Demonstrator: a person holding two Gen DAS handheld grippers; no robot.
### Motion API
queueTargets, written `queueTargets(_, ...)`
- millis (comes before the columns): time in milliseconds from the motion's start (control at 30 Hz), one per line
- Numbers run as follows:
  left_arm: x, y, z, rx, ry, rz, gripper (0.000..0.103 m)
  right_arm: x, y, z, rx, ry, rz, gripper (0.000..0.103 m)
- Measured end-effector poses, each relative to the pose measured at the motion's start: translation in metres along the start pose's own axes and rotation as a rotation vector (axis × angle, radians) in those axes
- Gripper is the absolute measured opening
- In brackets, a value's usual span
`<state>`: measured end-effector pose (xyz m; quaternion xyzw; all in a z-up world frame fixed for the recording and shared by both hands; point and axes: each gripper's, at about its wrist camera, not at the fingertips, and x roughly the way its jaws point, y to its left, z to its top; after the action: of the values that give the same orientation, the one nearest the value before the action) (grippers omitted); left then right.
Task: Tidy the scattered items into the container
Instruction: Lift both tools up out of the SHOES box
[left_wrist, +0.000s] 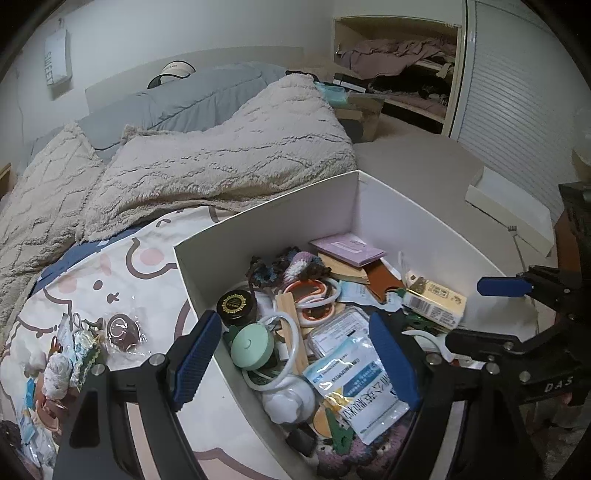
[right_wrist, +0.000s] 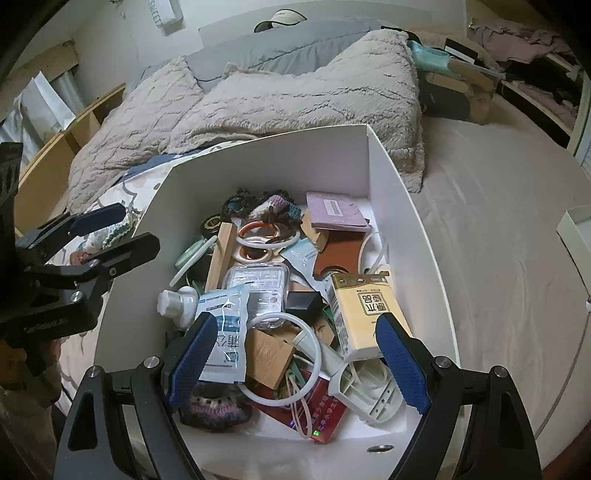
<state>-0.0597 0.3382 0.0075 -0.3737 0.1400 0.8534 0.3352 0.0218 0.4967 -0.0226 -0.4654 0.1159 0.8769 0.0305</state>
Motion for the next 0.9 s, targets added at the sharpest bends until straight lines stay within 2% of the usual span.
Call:
queueTargets(367, -0.023, -0.003, -0.010, -0.002, -0.040, -0.010, 0.083, -0.021, 0.001, -0.009, 0.039, -0.064, -0.029, 0.088)
queueTargets(500, -0.032, -0.002, -0.014, -0.007, -0.059, -0.007, 0.092, -0.032, 0.006, -0.013, 0.039, -0.116, -0.054, 0.088)
queueTargets(733, -0.049, 0.000, -0.022, 0.009, -0.095, 0.020, 0.098, -0.048, 0.021, -0.020, 0.013, -0.180, -0.097, 0.089)
queueTargets(800, -0.054, 0.001, -0.026, 0.014, -0.105, 0.027, 0.099, -0.052, 0.025, -0.022, 0.011, -0.200, -0.109, 0.091)
queueTargets(900, -0.061, 0.002, -0.030, 0.013, -0.120, 0.031, 0.103, -0.058, 0.029, -0.025, 0.020, -0.236, -0.123, 0.103)
